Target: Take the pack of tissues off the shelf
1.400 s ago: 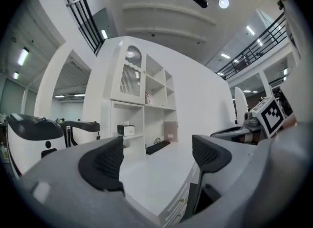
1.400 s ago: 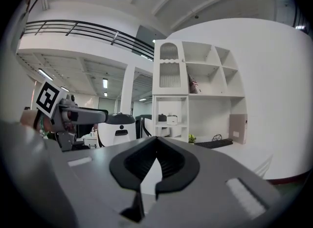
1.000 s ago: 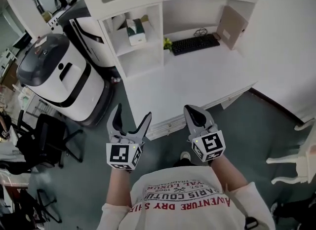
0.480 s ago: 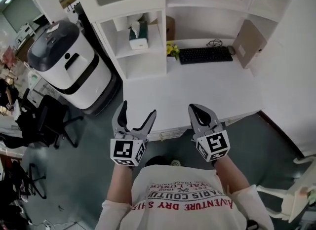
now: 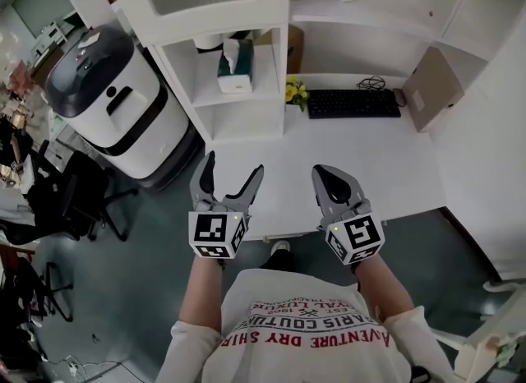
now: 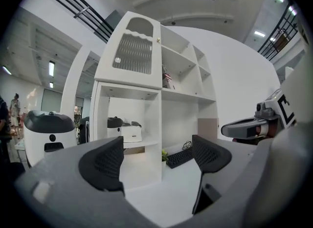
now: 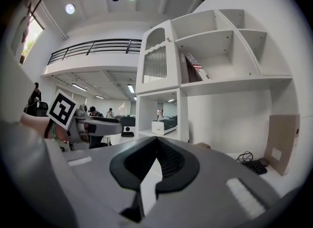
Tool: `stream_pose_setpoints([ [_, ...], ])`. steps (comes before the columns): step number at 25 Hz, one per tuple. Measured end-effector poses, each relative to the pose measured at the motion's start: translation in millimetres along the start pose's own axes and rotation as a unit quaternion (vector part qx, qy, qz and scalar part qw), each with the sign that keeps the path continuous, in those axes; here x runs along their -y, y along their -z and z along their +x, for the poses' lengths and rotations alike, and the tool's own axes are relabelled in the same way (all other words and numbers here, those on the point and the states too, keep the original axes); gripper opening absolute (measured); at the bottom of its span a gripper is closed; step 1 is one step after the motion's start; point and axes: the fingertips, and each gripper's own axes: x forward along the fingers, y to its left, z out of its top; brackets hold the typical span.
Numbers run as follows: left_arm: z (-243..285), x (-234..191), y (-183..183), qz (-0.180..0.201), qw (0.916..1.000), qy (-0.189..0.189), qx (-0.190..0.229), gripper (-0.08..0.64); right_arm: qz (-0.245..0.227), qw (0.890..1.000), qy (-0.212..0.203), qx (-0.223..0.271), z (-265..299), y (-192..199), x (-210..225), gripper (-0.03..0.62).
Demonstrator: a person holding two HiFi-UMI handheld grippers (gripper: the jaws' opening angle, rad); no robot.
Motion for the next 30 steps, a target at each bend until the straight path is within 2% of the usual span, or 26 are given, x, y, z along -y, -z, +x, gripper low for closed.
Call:
stream_pose_setpoints([
  [4, 41, -23, -8, -0.003, 0.9997, -0.022, 0.009, 0.440, -0.022, 1.000, -0.006, -0.004, 37, -8, 18, 0.000],
  [15, 154, -87, -11, 0.014, 0.9981, -0.051, -0.033, 0.442, -0.028, 1.000, 0.002, -0.009, 126, -17, 59, 0.000],
  [18, 178, -100, -7, 0.005, 0.9974, -0.058, -0.042, 0.460, -0.026, 1.000, 0.004, -0.014, 143, -14, 65, 0.000],
  [22, 204, -112, -5, 0.030, 0.9961, -0.071, -0.043, 0.462, -0.018, 1.000, 0.007, -0.019, 163, -9, 71, 0.000],
  [30, 239, -126, 15, -0.027, 0.9943, -0.082, -0.063, 0.486, -0.017, 0.999, 0.006, -0.033, 189, -1, 82, 0.000],
])
